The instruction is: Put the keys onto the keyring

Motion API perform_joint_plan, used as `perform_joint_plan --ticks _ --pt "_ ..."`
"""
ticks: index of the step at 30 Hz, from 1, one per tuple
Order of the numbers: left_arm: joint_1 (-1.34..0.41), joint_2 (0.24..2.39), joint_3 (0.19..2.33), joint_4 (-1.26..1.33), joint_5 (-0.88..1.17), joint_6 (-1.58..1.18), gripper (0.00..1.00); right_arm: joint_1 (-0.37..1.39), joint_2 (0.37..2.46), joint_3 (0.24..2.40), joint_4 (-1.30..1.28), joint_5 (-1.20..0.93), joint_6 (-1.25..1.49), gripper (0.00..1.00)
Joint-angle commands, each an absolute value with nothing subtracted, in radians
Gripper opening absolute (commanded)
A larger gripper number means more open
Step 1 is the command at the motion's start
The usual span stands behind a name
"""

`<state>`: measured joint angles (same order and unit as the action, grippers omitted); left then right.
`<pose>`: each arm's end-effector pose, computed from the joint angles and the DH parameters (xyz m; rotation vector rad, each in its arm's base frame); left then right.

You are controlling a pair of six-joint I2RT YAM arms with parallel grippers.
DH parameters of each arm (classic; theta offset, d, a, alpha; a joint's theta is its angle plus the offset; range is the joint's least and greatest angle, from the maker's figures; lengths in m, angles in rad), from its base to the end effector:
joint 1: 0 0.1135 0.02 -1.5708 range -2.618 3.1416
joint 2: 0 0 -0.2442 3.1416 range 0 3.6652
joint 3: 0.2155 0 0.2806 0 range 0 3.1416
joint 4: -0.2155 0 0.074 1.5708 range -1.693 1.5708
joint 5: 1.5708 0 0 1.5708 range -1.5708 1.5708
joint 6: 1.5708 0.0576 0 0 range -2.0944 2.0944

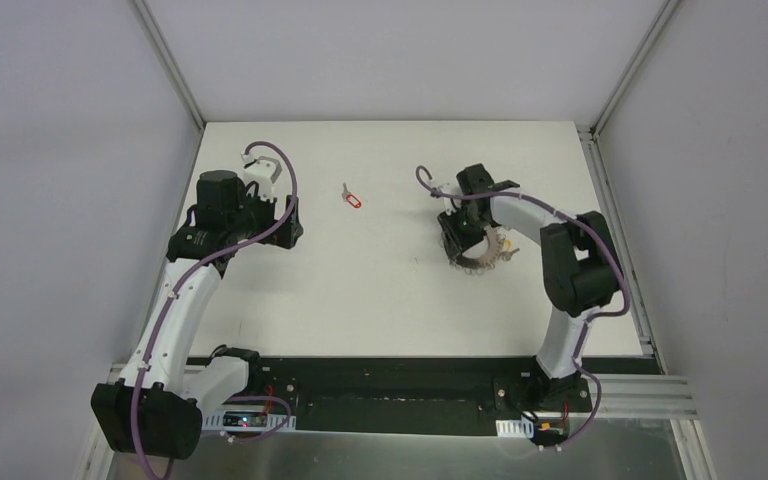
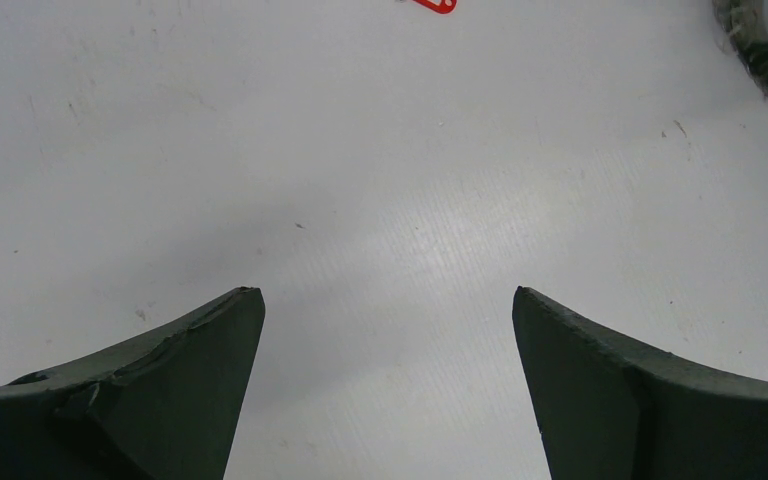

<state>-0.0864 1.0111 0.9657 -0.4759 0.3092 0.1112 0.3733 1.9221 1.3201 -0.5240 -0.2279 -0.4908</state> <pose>0.2761 -0.0415 0.3038 0.3902 2.0425 -0.3079 0.3863 0.1653 0.1196 -1.1819 2.3981 0.2698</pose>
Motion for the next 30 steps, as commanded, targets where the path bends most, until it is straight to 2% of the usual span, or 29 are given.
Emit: perform_joint_plan --ticks 1,9,18,24,30 --pt "-0.1 0.992 0.953 -0.451 0.313 0.104 1.0 0.449 1.772 1.161 -0.613 -0.32 -0.491 0.27" --pt "-0.099 1.007 0.965 -0.461 0.311 0.101 1.0 0.645 1.609 1.035 -0.647 -0.344 -0.603 0.4" --pt "-0.099 0.998 0.968 -0.479 0.296 0.119 1.0 0.611 1.531 1.123 -0.618 -0.297 -0.616 0.66" --pt "-0.098 0.999 0.957 -0.471 0.3 0.116 1.0 0.495 1.59 1.209 -0.611 -0.212 -0.564 0.63" --pt "-0.101 1.023 0.94 -0.447 0.33 0.116 1.0 0.464 1.645 1.217 -0.597 -0.171 -0.528 0.59"
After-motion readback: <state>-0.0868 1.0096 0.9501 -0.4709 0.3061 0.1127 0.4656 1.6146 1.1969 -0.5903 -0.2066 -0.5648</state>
